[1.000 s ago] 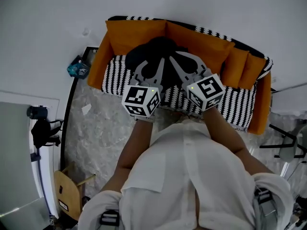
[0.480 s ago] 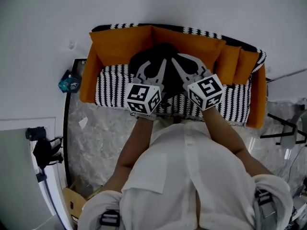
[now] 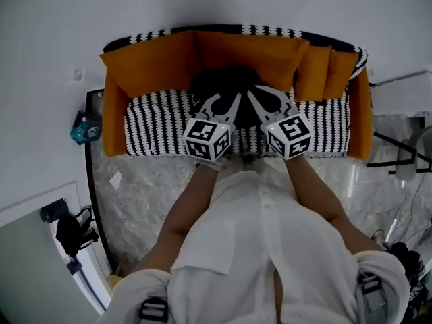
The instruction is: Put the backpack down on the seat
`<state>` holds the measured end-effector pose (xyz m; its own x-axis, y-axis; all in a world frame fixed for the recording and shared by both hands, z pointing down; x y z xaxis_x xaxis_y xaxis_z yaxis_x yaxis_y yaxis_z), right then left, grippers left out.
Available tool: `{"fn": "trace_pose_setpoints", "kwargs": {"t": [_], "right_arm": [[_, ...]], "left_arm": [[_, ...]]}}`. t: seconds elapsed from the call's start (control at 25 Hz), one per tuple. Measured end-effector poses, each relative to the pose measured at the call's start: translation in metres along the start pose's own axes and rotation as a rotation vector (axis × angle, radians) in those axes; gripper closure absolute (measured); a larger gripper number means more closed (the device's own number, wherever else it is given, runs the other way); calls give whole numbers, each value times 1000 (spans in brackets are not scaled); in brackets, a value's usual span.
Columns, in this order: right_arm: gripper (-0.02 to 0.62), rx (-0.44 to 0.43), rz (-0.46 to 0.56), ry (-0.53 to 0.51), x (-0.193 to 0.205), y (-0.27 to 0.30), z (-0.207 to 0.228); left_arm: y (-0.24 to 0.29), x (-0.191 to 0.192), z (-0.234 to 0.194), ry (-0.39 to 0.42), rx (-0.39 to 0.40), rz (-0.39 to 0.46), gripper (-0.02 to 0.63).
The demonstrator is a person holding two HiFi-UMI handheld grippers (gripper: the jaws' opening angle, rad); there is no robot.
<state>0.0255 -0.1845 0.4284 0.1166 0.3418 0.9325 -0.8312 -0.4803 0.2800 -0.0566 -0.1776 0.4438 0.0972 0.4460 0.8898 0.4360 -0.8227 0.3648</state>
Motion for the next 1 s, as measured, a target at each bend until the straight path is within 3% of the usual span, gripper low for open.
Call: {"fn": "trace_pose_setpoints", "kwargs": {"t": [0.44, 0.64, 1.0], "right_arm": [[558, 48, -133, 124, 72, 55, 48], [558, 52, -114, 126, 67, 58, 52], [558, 7, -67, 69, 53, 14, 7]], "left_arm": [[68, 68, -50, -45, -11, -174, 566], [70, 64, -50, -38, 19, -162, 566], [17, 57, -13, -25, 34, -126, 566]]}}
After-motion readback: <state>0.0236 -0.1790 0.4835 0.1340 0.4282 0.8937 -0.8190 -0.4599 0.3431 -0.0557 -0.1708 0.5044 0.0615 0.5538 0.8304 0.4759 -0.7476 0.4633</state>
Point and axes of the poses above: the fingertips, and each gripper's own axes: y forward along the fingers, z to its right, x out of its underside, the point moved 4 cm from there along -y, backward along the fingers, and after that the axes turned 13 degrees about -x, right-handed, at the moved point
